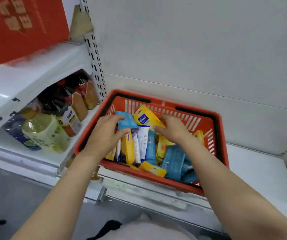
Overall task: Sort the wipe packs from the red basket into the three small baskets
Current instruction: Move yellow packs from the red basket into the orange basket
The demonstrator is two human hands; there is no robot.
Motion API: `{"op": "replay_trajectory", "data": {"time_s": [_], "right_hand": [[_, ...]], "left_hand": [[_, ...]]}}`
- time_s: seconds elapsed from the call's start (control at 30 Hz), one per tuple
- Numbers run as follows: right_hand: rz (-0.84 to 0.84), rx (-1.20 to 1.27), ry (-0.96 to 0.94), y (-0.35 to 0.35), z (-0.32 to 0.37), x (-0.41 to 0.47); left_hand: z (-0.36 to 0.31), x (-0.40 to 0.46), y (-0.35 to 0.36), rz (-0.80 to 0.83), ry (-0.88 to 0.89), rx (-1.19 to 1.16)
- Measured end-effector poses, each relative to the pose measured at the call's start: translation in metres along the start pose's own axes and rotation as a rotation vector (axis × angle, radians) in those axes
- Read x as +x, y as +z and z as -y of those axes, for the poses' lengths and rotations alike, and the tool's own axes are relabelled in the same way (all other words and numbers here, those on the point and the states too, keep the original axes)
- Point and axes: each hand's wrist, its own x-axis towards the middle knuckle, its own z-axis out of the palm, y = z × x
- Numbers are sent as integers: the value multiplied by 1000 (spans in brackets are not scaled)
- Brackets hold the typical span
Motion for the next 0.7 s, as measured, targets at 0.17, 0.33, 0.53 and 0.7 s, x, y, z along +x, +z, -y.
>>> {"op": "replay_trajectory", "data": {"time_s": [0.17,0.33,0.53,0.7], "right_hand": [[12,-17,161,39,-7,42],[19,-17,197,30,-11,46],[-188,296,313,-37,-37,-1],[-315,330,413,-48,-48,-40]], "left_hand": [[12,41,6,67,29,-21],[13,75,6,184,89,-36],[-8,97,28,378,208,-136],[-47,103,81,750,226,-230]]}}
